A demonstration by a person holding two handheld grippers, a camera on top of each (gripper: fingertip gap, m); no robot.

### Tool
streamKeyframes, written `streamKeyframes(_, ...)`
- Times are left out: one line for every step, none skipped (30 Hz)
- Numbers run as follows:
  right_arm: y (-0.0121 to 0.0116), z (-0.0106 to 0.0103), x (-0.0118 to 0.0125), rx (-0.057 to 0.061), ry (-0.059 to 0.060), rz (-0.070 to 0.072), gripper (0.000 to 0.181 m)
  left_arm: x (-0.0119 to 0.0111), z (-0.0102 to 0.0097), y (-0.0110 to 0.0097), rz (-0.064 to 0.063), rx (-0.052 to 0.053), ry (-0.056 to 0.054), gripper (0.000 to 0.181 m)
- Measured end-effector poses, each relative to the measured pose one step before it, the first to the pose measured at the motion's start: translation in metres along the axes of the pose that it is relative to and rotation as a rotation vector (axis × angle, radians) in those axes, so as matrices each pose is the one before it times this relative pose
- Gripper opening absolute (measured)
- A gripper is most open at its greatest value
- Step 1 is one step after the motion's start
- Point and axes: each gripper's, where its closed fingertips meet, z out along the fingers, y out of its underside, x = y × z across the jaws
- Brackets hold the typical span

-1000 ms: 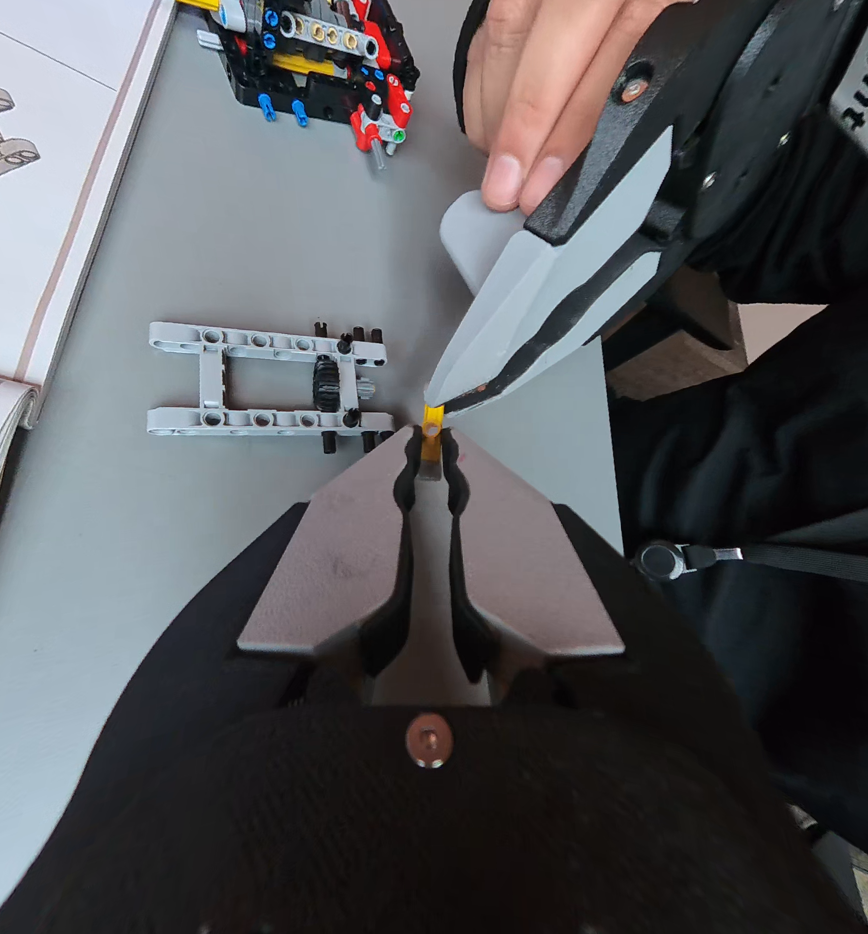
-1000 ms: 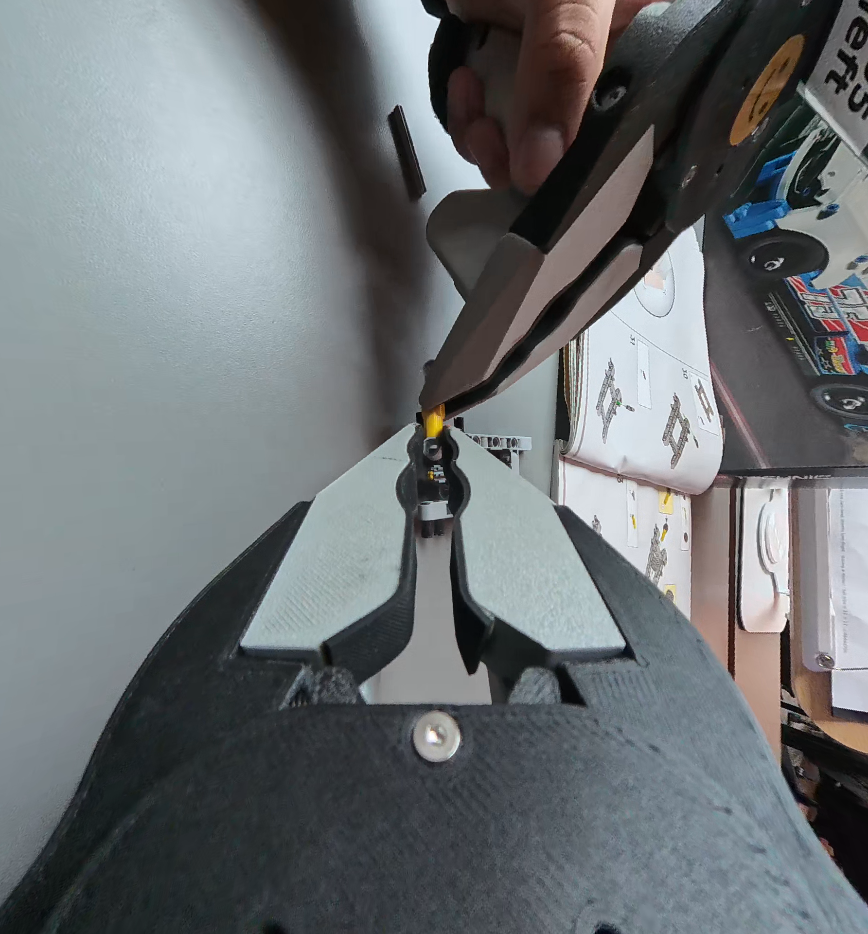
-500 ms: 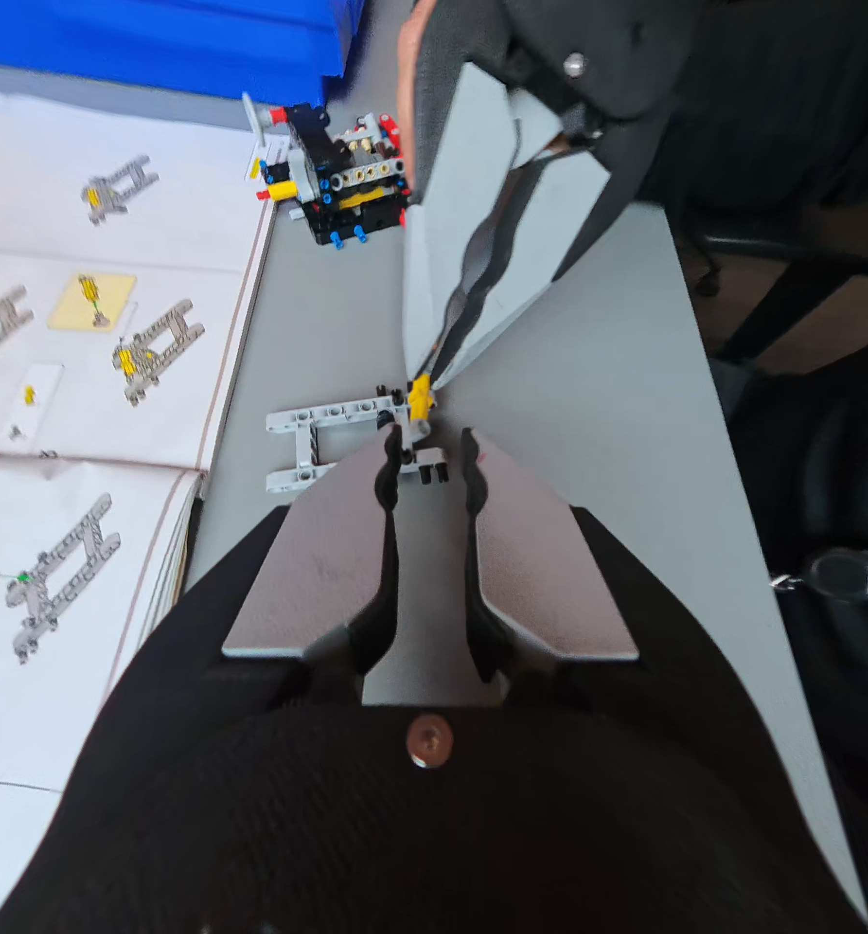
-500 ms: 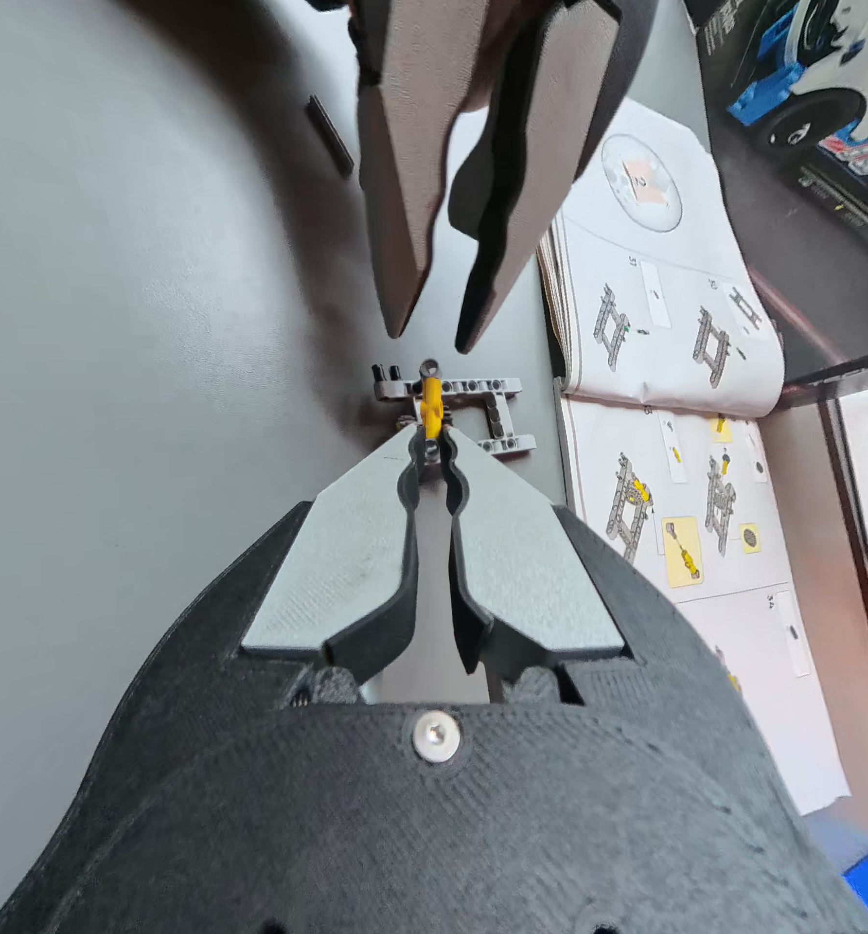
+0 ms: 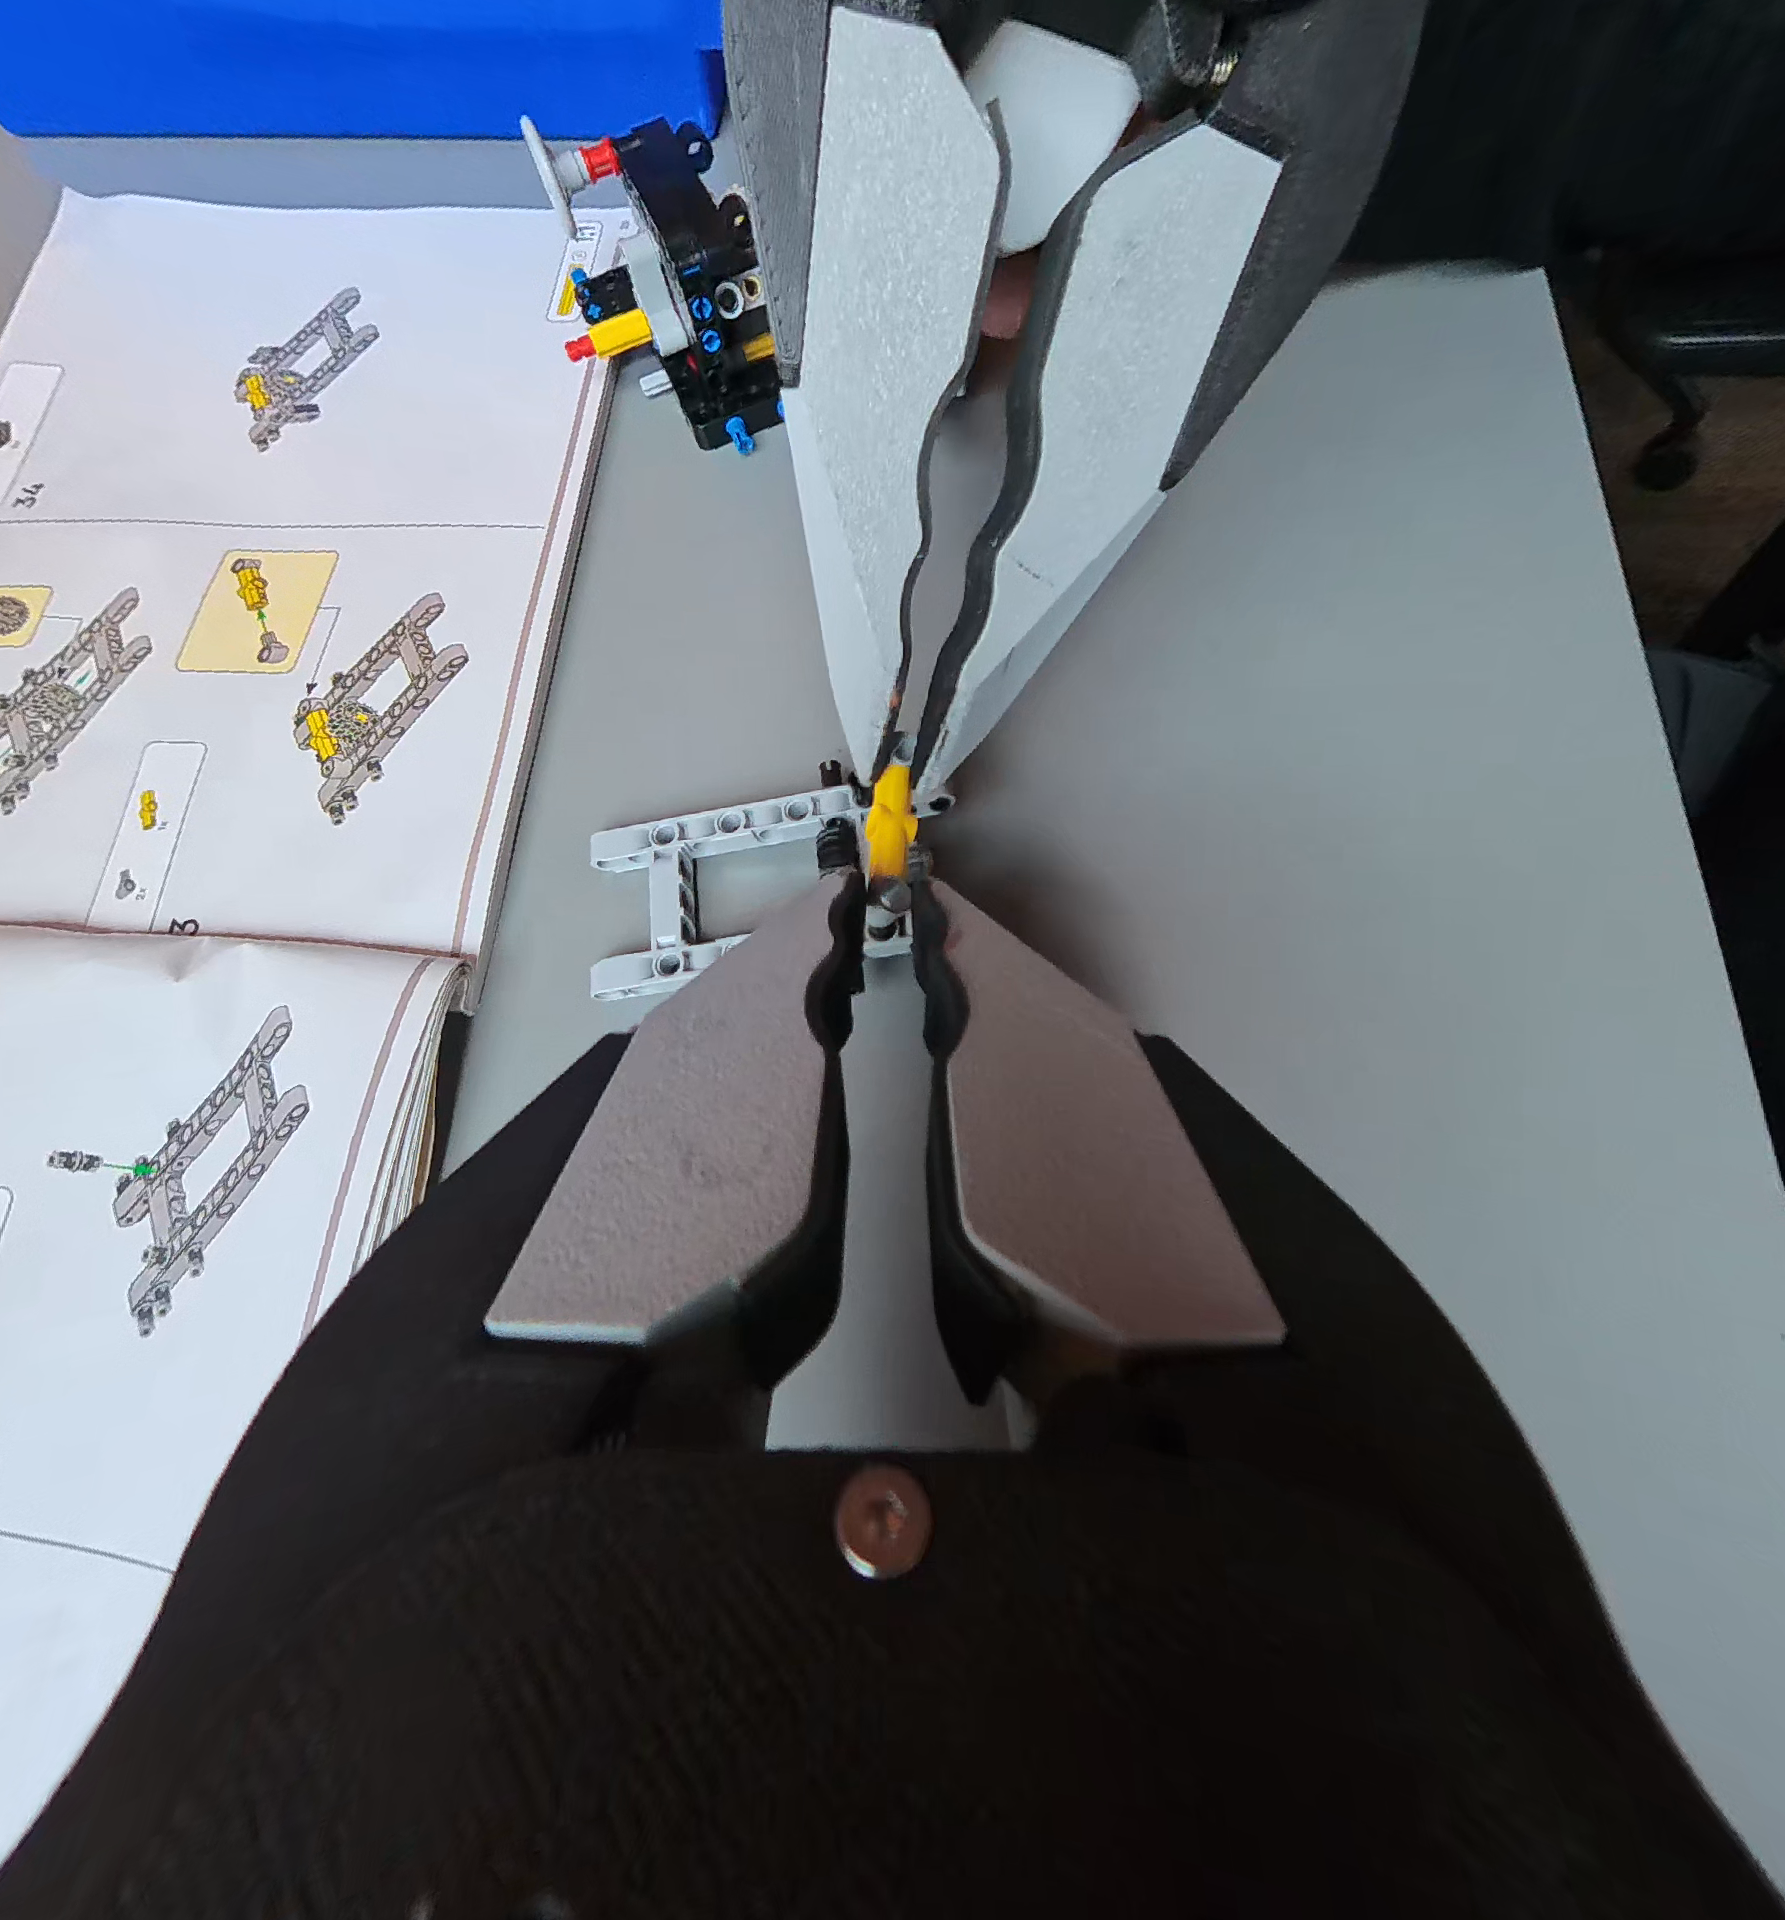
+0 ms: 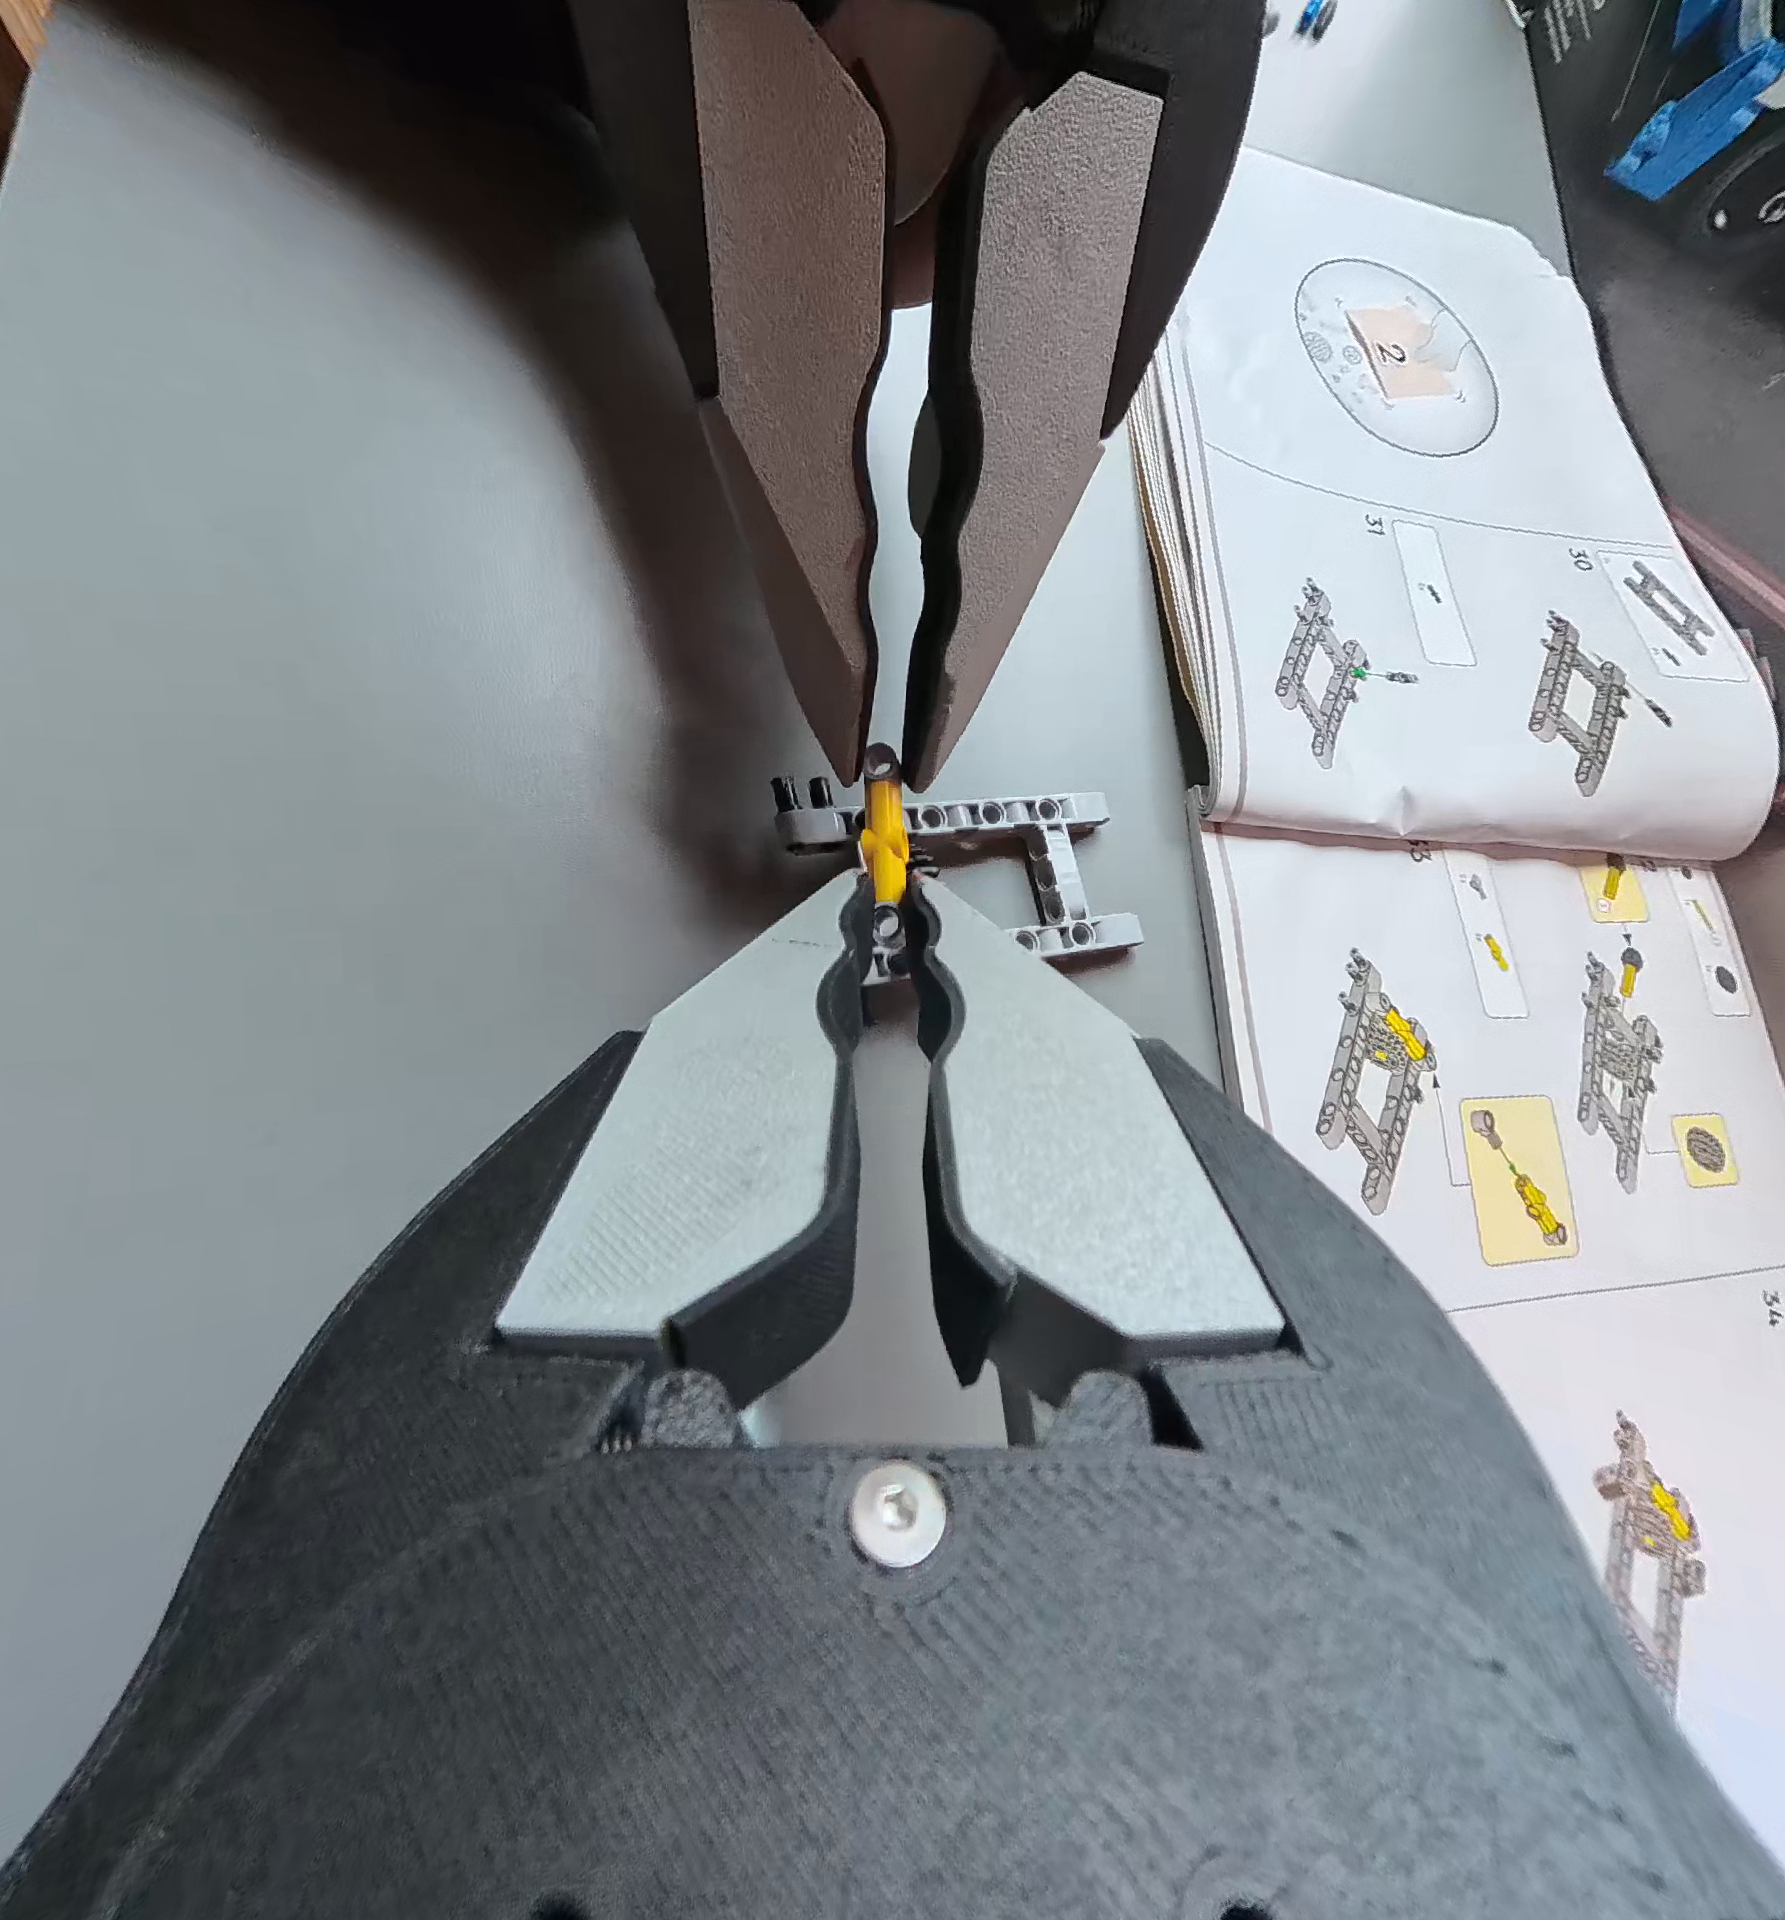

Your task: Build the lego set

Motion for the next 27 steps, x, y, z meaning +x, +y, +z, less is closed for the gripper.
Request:
streamKeyframes(-0.00058, 0.00031, 0.00045, 0.0061, 0.0005, 0.0073, 0.002, -0.00016, -0.00048, 0.00031, -0.0037, -0.0002, 0.0016, 0.006)
streamKeyframes(-0.00056, 0.00004, 0.00064, 0.0063, 0.0026, 0.0063, 0.003, -0.0005, -0.00038, 0.00017, -0.0104, 0.0008, 0.0021, 0.006)
streamKeyframes(-0.00042, -0.00035, 0.00034, 0.0049, 0.0006, 0.0057, 0.003, 0.00046, -0.00028, 0.00006, -0.0136, 0.0024, 0.0103, 0.005)
streamKeyframes(0.00045, -0.00083, 0.0006, -0.0012, 0.0032, 0.006, 0.003, 0.00061, -0.00041, -0.00075, -0.015, 0.008, 0.0117, 0.005)
streamKeyframes(0.0014, -0.00131, 0.00142, -0.0072, 0.0089, 0.0084, 0.007, -0.00059, -0.00055, -0.00079, -0.0161, 0.0093, 0.0048, 0.005)
streamKeyframes(0.00199, -0.00173, 0.0009, -0.0089, 0.0071, 0.0099, 0.013, -0.00173, -0.00091, -0.00038, -0.0152, 0.0057, -0.0022, 0.005)
streamKeyframes(0.00146, -0.00198, -0.00065, -0.0003, -0.001, 0.0114, 0.017, -0.0012, -0.00102, -0.0001, -0.012, 0.0059, 0.0014, 0.005)
streamKeyframes(0.00105, -0.00177, -0.00096, 0.007, -0.0039, 0.0142, 0.018, 0.00004, -0.00081, 0.00032, -0.0115, 0.0046, 0.0095, 0.005)
streamKeyframes(0.00147, -0.00068, -0.00068, 0.0037, -0.0038, 0.0135, 0.019, 0.00007, -0.00044, 0.00064, -0.01, 0.0031, 0.0092, 0.005)
streamKeyframes(0.00191, 0.00048, -0.00036, -0.0031, -0.0033, 0.0096, 0.022, -0.00042, -0.00015, 0.001, -0.0067, 0.0012, 0.003, 0.005)
streamKeyframes(0.00175, 0.00138, -0.00016, -0.0068, -0.0024, 0.0048, 0.024, -0.00005, 0.0001, 0.00121, -0.0025, -0.0042, 0.0034, 0.006)
streamKeyframes(0.00152, 0.00222, -0.00088, -0.0097, -0.0068, 0.0003, 0.028, 0.00058, 0.00025, 0.0009, 0.0023, -0.0037, 0.0047, 0.006)
streamKeyframes(0.00127, 0.00296, -0.00173, -0.013, -0.0127, -0.0031, 0.031, -0.00028, 0.00029, 0.00084, 0.0032, -0.0032, -0.0026, 0.006)
streamKeyframes(0.00159, 0.00313, -0.00116, -0.0189, -0.0087, -0.005, 0.034, -0.00025, 0.00038, 0.00117, 0.0028, -0.0051, -0.0012, 0.006)
streamKeyframes(0.00177, 0.00296, -0.00061, -0.0218, -0.0036, -0.0068, 0.035, 0.00046, 0.00044, 0.0014, 0.0014, -0.0055, 0.0039, 0.006)
streamKeyframes(0.00124, 0.00255, -0.00165, -0.018, -0.0083, -0.0087, 0.034, -0.00015, 0.00024, 0.00157, -0.0005, -0.0046, 0.0013, 0.005)
streamKeyframes(0.00043, 0.00205, -0.00219, -0.0122, -0.0083, -0.008, 0.031, -0.00064, 0.00033, 0.00155, -0.0022, -0.0041, -0.0014, 0.006)
streamKeyframes(0.00027, 0.00184, -0.00213, -0.0084, -0.0044, -0.0067, 0.028, -0.00012, 0.00006, 0.0013, -0.0028, -0.0033, 0.0029, 0.006)
streamKeyframes(0.00097, 0.00178, -0.00257, -0.0114, -0.0047, -0.0071, 0.025, 0.00031, -0.00005, 0.00062, -0.0029, 0.0, 0.0044, 0.006)
streamKeyframes(0.00042, 0.00185, -0.00242, -0.0068, -0.0024, -0.0051, 0.024, 0.0, -0.00049, -0.00048, -0.002, 0.0053, 0.0015, 0.005)
streamKeyframes(-0.00098, 0.00144, -0.00197, 0.0031, 0.0024, -0.0034, 0.026, 0.00017, -0.00074, -0.00083, -0.0006, 0.0059, 0.0022, 0.005)
streamKeyframes(-0.00098, 0.00097, -0.00099, 0.0046, 0.0079, -0.0043, 0.027, 0.001, -0.00057, -0.00066, 0.0011, 0.0042, 0.0067, 0.006)
streamKeyframes(-0.00011, 0.00024, 0.00015, 0.0015, 0.0107, -0.0055, 0.027, -0.00005, -0.00031, -0.0001, 0.0024, 0.0013, -0.0005, 0.005)
streamKeyframes(0.00047, -0.00057, 0.00003, 0.0019, 0.0042, -0.0017, 0.026, -0.00051, -0.00011, 0.00038, 0.0035, -0.0016, -0.0037, 0.005)
streamKeyframes(-0.00011, -0.00131, -0.00002, 0.0079, -0.003, 0.0078, 0.026, 0.00032, -0.00015, 0.00035, 0.0051, -0.002, 0.0007, 0.005)
streamKeyframes(-0.00075, -0.00181, -0.00002, 0.0133, -0.0069, 0.0131, 0.025, 0.00005, -0.00009, 0.00016, 0.0059, -0.0002, -0.0011, 0.005)
streamKeyframes(-0.00055, -0.00219, 0.00015, 0.011, -0.0071, 0.0116, 0.025, 0.00029, -0.00009, 0.0003, 0.0055, -0.0021, 0.001, 0.005)
